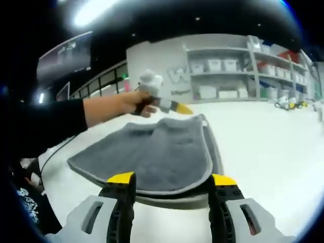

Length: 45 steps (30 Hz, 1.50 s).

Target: Open the folded towel by lifting each exposed corner and separating the folded layers until the towel lies flat within the target outline without major curled edges

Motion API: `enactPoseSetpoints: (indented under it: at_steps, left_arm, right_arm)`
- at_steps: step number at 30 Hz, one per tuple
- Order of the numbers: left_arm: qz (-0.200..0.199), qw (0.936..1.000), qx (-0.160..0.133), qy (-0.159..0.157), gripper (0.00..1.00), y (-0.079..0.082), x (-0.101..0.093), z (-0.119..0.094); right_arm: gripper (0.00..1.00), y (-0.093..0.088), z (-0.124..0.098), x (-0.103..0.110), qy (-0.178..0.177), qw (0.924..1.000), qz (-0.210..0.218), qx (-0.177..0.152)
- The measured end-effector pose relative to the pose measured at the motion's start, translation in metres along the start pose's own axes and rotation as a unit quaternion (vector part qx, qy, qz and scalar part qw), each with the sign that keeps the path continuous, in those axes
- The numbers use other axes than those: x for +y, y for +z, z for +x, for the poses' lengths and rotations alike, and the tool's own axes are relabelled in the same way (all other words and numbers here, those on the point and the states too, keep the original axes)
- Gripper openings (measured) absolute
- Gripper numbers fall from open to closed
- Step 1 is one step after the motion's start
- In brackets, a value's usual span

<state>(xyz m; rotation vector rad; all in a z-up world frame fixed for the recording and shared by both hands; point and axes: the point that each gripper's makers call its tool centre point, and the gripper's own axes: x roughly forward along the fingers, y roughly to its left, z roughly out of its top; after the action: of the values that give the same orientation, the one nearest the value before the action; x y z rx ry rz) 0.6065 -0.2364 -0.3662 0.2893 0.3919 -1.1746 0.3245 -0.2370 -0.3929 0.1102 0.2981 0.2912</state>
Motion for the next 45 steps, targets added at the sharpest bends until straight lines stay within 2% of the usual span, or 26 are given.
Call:
enactPoseSetpoints:
  at_steps: [2,4,5,8,12,15,19,22,24,30,34,36,38,43,45]
  left_arm:
    - [0.005,0.9999,0.009,-0.006,0.86,-0.004,-0.003,0.004]
    - [-0.010,0.9988,0.038,-0.031,0.81,-0.015,-0.011,0.007]
    - [-0.023,0.9969,0.062,-0.042,0.81,-0.025,-0.014,0.009]
    - [0.011,0.9974,0.066,-0.027,0.76,-0.028,-0.007,0.015]
    - [0.001,0.9979,0.054,-0.036,0.63,-0.023,-0.007,0.019]
    - [-0.010,0.9976,0.060,-0.031,0.63,-0.023,-0.005,0.021]
    - [-0.004,0.9971,0.065,-0.040,0.49,-0.023,-0.008,0.022]
    - [-0.012,0.9970,0.069,-0.034,0.47,-0.024,-0.006,0.023]
    - [-0.015,0.9967,0.072,-0.034,0.38,-0.025,-0.007,0.022]
    - [-0.021,0.9967,0.076,-0.021,0.28,-0.026,-0.001,0.022]
    - [-0.002,0.9971,0.076,0.001,0.27,-0.025,0.008,0.025]
    - [0.009,0.9970,0.077,0.002,0.19,-0.024,0.009,0.027]
    - [0.023,0.9965,0.080,0.011,0.17,-0.023,0.011,0.028]
    - [0.039,0.9962,0.077,0.010,0.13,-0.020,0.011,0.025]
    - [0.046,0.9962,0.073,0.010,0.08,-0.017,0.011,0.023]
  right_arm:
    - [0.50,0.002,0.001,-0.001,0.001,1.0000,0.002,0.002]
    - [0.45,0.000,0.004,-0.003,-0.001,0.9999,0.002,0.011]
    - [0.40,-0.002,0.006,-0.007,-0.010,0.9998,-0.001,0.020]
    - [0.34,-0.004,0.008,-0.013,-0.020,0.9995,0.002,0.027]
    - [0.32,-0.005,0.007,-0.014,-0.024,0.9994,0.014,0.023]
    - [0.31,-0.005,0.007,-0.015,-0.027,0.9993,0.015,0.020]
    - [0.30,-0.005,0.006,-0.016,-0.027,0.9993,0.017,0.018]
    - [0.30,-0.004,0.006,-0.016,-0.026,0.9993,0.020,0.016]
    - [0.29,-0.004,0.005,-0.016,-0.026,0.9993,0.023,0.014]
    - [0.27,-0.005,0.006,-0.017,-0.028,0.9993,0.021,0.016]
    - [0.26,-0.006,0.006,-0.018,-0.029,0.9992,0.021,0.016]
    - [0.26,-0.006,0.005,-0.018,-0.029,0.9992,0.022,0.016]
    - [0.26,-0.006,0.005,-0.018,-0.029,0.9992,0.023,0.015]
    - [0.25,-0.006,0.005,-0.019,-0.029,0.9992,0.023,0.013]
    - [0.24,-0.006,0.004,-0.019,-0.029,0.9992,0.025,0.012]
